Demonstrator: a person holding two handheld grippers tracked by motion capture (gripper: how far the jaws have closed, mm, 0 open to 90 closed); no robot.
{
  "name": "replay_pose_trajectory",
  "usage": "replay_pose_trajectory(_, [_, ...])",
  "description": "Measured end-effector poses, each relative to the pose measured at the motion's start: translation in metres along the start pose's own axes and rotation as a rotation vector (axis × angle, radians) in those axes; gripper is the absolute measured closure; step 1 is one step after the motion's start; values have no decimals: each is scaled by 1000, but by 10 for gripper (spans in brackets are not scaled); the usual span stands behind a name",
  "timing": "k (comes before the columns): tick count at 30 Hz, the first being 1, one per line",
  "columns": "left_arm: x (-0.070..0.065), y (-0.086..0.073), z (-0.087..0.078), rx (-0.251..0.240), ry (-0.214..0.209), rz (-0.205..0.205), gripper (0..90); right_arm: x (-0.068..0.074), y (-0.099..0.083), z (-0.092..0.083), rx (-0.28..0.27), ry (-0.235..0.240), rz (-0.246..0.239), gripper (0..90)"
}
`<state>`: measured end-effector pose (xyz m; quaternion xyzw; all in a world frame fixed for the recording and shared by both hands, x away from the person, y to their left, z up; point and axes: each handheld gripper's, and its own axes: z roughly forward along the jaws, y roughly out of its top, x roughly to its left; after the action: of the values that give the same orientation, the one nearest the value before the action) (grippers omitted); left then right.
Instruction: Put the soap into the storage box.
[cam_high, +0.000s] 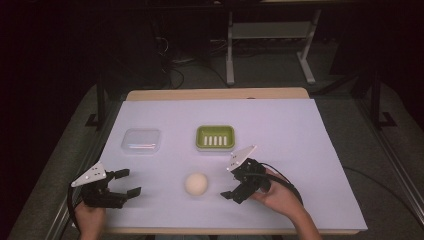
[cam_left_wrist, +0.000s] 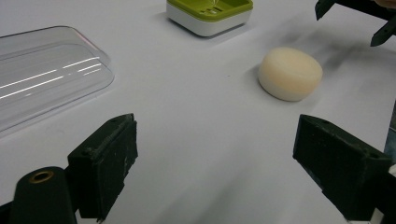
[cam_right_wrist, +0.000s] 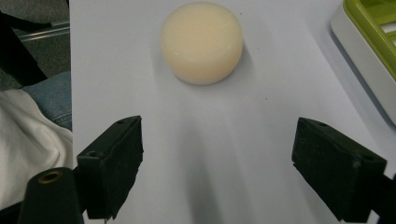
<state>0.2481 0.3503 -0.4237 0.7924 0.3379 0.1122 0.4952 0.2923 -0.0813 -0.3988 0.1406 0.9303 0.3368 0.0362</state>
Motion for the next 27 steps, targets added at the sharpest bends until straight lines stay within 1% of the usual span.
replay_pose_trajectory(1, [0, 0, 0, 1, 0, 0, 132, 1, 2, 0, 1, -1, 3, 156])
replay_pose_trajectory(4, [0, 0, 0, 1, 0, 2, 132, 0, 6, 1, 4, 4, -12, 155])
replay_pose_trajectory(6, [0, 0, 0, 1, 0, 2, 132, 0, 9, 1, 7, 11, -3, 153])
replay_pose_trajectory(9, [0, 0, 0, 0, 0, 2, 132, -1, 12, 2, 7, 10, -3, 153])
replay_pose_trajectory(10, [0, 0, 0, 0, 0, 2, 132, -2, 15, 2, 6, 13, -12, 153])
replay_pose_trajectory(13, [0, 0, 0, 0, 0, 2, 132, -2, 18, 3, 17, 18, -5, 152])
replay_pose_trajectory(16, [0, 0, -1, -2, 1, 3, 132, -3, 20, 3, 20, 18, -9, 152])
replay_pose_trajectory(18, [0, 0, -1, -3, 1, 2, 132, -5, 22, 4, 15, 24, -10, 152])
replay_pose_trajectory(20, [0, 0, -1, -3, 0, 1, 132, -5, 24, 5, 27, 31, -3, 152])
replay_pose_trajectory(21, [0, 0, -1, -3, 0, 1, 132, -5, 25, 6, 29, 30, -10, 152])
replay_pose_trajectory(24, [0, 0, -1, -4, 0, 1, 132, -5, 29, 7, 32, 34, -11, 152])
replay_pose_trajectory(25, [0, 0, -1, -6, -1, 0, 132, -5, 31, 8, 35, 39, -7, 152])
replay_pose_trajectory(27, [1, 0, -1, -6, 0, 3, 132, -5, 34, 10, 31, 50, -15, 152])
